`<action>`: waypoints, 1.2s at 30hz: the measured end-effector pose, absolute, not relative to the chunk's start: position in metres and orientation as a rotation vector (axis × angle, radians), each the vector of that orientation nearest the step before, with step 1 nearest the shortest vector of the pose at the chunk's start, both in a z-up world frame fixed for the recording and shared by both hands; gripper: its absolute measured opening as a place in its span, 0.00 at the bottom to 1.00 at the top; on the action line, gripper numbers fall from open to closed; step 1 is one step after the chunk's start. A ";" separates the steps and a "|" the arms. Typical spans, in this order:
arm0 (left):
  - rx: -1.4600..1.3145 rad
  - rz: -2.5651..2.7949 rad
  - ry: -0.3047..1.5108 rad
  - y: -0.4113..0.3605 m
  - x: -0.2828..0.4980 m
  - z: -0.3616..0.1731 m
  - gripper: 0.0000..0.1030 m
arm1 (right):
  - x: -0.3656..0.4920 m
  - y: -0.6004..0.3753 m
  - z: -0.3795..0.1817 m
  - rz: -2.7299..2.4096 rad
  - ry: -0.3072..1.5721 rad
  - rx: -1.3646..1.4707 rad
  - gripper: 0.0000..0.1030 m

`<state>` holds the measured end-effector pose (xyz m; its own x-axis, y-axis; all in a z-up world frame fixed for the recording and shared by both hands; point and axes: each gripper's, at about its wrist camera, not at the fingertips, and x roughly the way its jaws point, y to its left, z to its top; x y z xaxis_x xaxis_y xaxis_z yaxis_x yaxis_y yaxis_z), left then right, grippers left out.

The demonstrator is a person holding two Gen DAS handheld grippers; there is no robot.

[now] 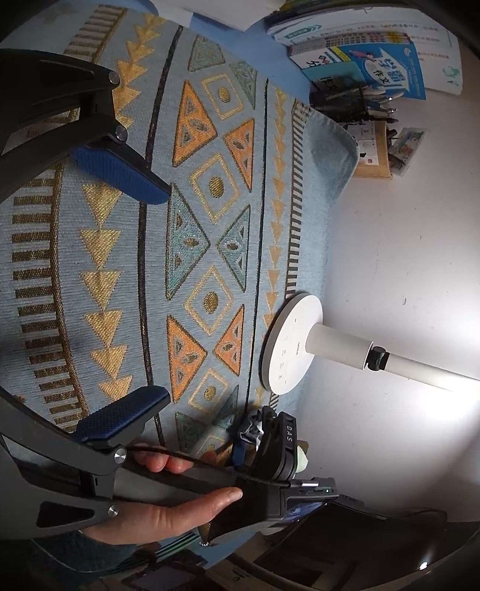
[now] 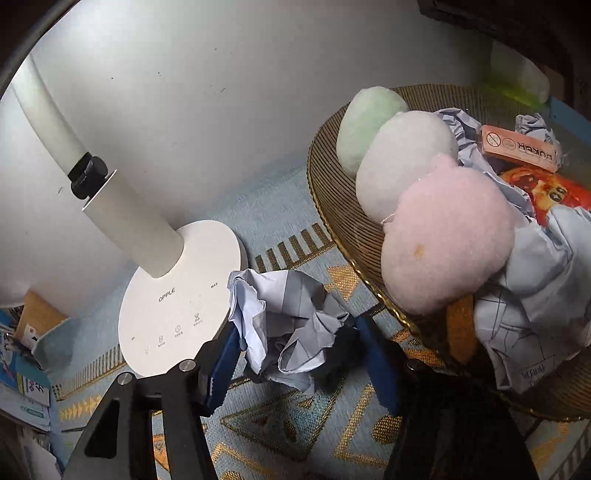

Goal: Organize objects
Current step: 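Grasp the grey cloth bag by the lamp base with the right gripper, then carry the grey bag over the amber bowl and open the right gripper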

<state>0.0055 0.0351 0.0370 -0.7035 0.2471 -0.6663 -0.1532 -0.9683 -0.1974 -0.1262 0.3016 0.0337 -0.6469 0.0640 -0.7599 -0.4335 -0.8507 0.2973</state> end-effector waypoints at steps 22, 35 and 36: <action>-1.070 2.712 -0.114 0.043 0.007 0.037 0.96 | 0.045 0.252 0.036 2.911 0.126 -1.373 0.84; -1.071 2.704 -0.098 0.045 0.007 0.036 0.96 | 0.050 0.253 0.034 2.911 0.270 -1.383 0.65; -1.070 2.703 -0.098 0.044 0.007 0.037 0.96 | 0.050 0.251 0.035 2.920 0.266 -1.376 0.62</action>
<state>0.0073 0.0445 0.0365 -0.7059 0.2392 -0.6667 -0.1905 -0.9707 -0.1466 0.0500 0.2511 0.0346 -0.6352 -0.1570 -0.7562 0.0179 -0.9818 0.1889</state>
